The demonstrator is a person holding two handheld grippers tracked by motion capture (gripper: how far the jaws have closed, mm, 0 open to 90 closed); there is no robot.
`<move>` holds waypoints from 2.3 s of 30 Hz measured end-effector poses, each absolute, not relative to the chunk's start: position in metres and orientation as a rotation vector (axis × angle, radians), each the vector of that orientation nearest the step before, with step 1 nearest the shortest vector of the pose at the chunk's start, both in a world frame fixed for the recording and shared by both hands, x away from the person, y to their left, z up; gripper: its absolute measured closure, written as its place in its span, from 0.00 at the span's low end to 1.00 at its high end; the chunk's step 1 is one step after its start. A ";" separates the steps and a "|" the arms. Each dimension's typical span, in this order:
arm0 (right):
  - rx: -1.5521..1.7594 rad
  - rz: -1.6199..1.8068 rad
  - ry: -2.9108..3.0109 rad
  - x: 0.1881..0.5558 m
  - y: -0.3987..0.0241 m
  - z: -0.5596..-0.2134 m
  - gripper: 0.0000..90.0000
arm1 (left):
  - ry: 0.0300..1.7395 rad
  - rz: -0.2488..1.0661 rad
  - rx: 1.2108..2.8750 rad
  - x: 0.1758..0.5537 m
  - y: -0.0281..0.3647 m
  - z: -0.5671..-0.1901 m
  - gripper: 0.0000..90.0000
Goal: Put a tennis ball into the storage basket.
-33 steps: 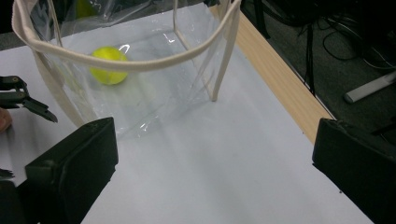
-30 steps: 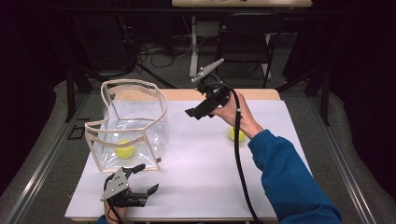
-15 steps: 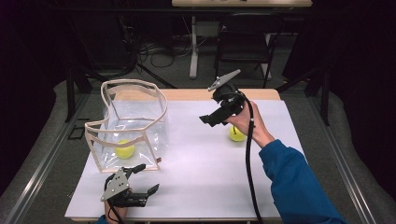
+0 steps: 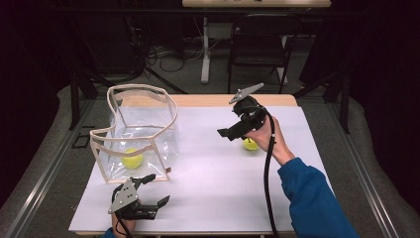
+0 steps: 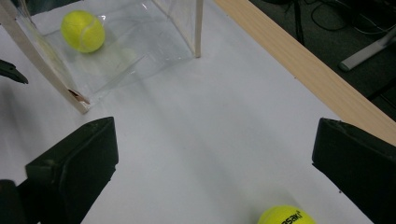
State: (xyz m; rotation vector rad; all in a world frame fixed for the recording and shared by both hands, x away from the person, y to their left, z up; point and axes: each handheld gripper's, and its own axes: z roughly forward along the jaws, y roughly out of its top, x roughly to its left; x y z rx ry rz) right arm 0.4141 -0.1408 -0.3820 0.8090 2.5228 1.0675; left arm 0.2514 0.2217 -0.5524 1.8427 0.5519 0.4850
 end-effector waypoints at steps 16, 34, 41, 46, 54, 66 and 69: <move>0.846 1.071 2.511 0.400 -0.162 -0.400 0.00 | 0.553 0.490 1.844 0.250 0.222 -0.552 0.18; 0.892 1.054 2.511 0.388 -0.181 -0.429 0.01 | 0.553 0.489 1.836 0.250 0.223 -0.553 0.18; 0.905 1.048 2.503 0.381 -0.187 -0.438 0.01 | 0.554 0.488 1.837 0.250 0.223 -0.553 0.18; 0.916 1.038 2.504 0.379 -0.189 -0.446 0.01 | 0.552 0.483 1.838 0.250 0.223 -0.553 0.18; 0.936 1.033 2.506 0.376 -0.195 -0.455 0.01 | 0.547 0.483 1.845 0.250 0.223 -0.553 0.18; 0.979 1.030 2.508 0.374 -0.203 -0.469 0.01 | 0.549 0.487 1.851 0.250 0.222 -0.553 0.18; 0.988 1.021 2.514 0.373 -0.204 -0.474 0.01 | 0.550 0.487 1.851 0.250 0.222 -0.553 0.18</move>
